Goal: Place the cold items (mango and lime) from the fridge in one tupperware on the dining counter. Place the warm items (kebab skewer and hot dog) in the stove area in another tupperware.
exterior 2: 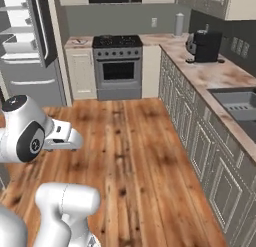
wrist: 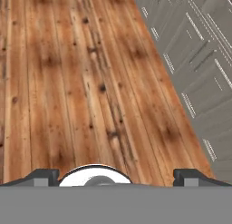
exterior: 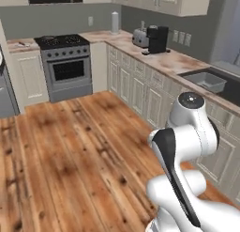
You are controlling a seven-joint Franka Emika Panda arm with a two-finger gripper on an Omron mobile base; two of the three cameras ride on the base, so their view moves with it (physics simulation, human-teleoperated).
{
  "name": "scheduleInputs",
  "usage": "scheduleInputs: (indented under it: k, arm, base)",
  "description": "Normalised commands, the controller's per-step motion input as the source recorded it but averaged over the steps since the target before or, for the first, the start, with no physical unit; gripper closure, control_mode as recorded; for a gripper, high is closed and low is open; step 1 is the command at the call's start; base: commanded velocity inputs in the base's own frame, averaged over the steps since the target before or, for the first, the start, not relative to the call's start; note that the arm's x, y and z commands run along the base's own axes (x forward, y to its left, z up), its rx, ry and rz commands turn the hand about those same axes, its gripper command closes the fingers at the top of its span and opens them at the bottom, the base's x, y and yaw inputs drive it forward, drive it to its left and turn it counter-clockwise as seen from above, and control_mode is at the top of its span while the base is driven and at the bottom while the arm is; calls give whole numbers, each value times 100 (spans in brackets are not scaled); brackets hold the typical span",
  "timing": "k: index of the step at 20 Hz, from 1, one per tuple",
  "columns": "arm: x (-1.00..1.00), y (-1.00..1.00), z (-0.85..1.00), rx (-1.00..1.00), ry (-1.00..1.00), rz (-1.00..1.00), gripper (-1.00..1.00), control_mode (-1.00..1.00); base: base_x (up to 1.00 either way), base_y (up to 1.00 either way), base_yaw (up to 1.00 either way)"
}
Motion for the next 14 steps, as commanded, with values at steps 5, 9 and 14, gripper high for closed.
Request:
scheduleInputs:
  k: [5,9,14]
  arm:
    - [0,0,0,0,0,0,-100,100]
    - [0,0,0,0,0,0,-100,100]
    - [0,0,0,0,0,0,-100,100]
  base:
    - [100,0,18]
    - [100,4,8]
    - [100,9,3]
